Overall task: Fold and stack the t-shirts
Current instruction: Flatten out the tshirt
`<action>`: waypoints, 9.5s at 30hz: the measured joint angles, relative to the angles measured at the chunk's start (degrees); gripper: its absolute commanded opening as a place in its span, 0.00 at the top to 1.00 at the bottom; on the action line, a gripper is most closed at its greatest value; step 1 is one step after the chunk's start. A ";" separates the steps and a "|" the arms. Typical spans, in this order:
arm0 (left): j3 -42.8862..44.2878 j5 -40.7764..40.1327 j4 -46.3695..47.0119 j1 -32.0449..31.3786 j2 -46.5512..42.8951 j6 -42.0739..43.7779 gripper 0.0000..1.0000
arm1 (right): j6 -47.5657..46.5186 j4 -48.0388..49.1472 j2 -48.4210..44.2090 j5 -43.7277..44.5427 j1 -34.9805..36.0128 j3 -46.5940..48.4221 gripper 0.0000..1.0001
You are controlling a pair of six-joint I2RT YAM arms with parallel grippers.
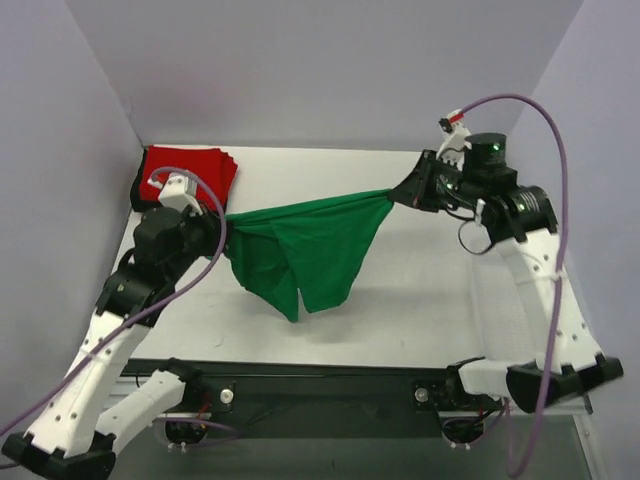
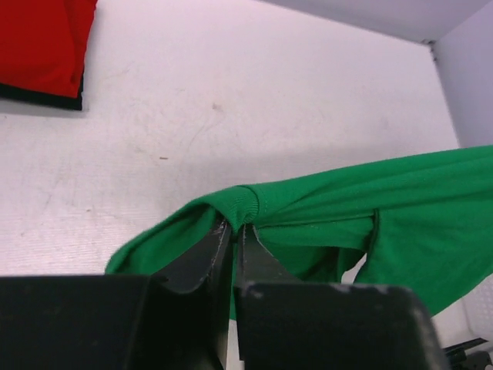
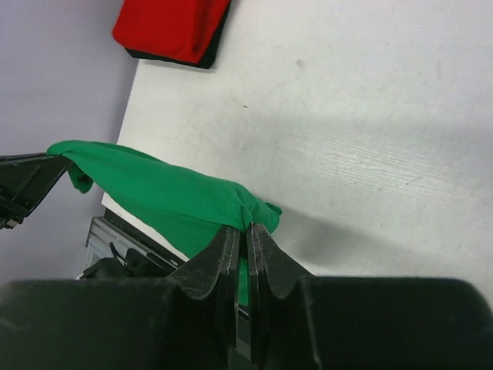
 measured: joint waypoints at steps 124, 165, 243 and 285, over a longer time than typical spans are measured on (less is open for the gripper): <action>1.22 5.95 -6.27 40.04 9.57 3.67 1.00 | 0.98 0.61 2.71 16.85 -0.92 -15.85 1.00; -20.70 26.99 -3.32 41.90 6.78 4.17 1.00 | 10.60 8.15 7.28 7.04 15.91 -49.81 0.68; 39.54 19.34 16.22 20.65 32.96 -13.60 1.00 | -12.90 -9.53 10.93 22.86 -7.82 26.49 1.00; 35.15 19.45 34.21 18.51 24.26 -14.86 0.87 | -11.52 17.77 -3.91 19.06 -13.90 -1.38 1.00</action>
